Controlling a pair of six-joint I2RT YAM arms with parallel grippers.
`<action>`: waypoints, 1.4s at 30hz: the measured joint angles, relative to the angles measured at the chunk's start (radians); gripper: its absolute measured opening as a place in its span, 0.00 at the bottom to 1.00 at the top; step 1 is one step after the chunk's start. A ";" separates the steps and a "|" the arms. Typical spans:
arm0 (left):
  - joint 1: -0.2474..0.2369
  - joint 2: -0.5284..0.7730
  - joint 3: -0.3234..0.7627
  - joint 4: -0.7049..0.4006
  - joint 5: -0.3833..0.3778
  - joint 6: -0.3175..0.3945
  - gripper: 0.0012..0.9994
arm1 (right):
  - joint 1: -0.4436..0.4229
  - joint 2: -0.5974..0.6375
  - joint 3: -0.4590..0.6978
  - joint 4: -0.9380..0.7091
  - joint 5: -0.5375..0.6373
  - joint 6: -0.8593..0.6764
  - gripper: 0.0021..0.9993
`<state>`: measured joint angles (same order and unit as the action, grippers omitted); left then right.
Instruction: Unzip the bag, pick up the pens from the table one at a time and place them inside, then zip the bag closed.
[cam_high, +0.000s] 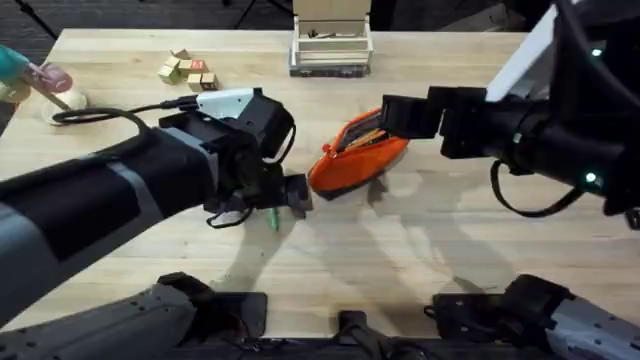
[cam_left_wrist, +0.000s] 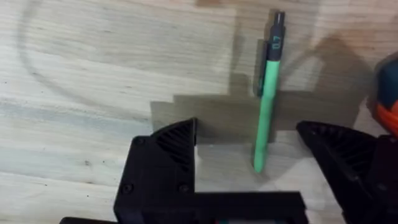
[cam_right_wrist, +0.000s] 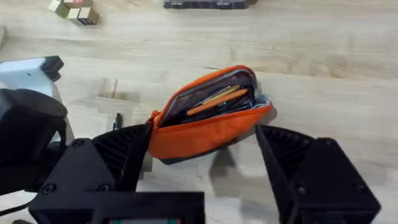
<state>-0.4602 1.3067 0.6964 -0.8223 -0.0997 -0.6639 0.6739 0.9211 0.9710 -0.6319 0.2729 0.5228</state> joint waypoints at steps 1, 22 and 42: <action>-0.003 0.000 0.000 0.001 -0.002 -0.003 1.00 | 0.000 0.000 0.000 0.000 0.000 0.000 1.00; -0.016 -0.005 -0.001 0.006 -0.009 -0.025 0.05 | 0.000 0.000 0.000 -0.030 0.000 -0.001 1.00; -0.020 -0.002 0.309 -0.041 -0.039 0.048 0.04 | 0.000 -0.146 0.000 -0.090 0.000 -0.037 1.00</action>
<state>-0.4801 1.3045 1.0049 -0.8637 -0.1389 -0.6155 0.6739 0.7750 0.9710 -0.7214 0.2726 0.4854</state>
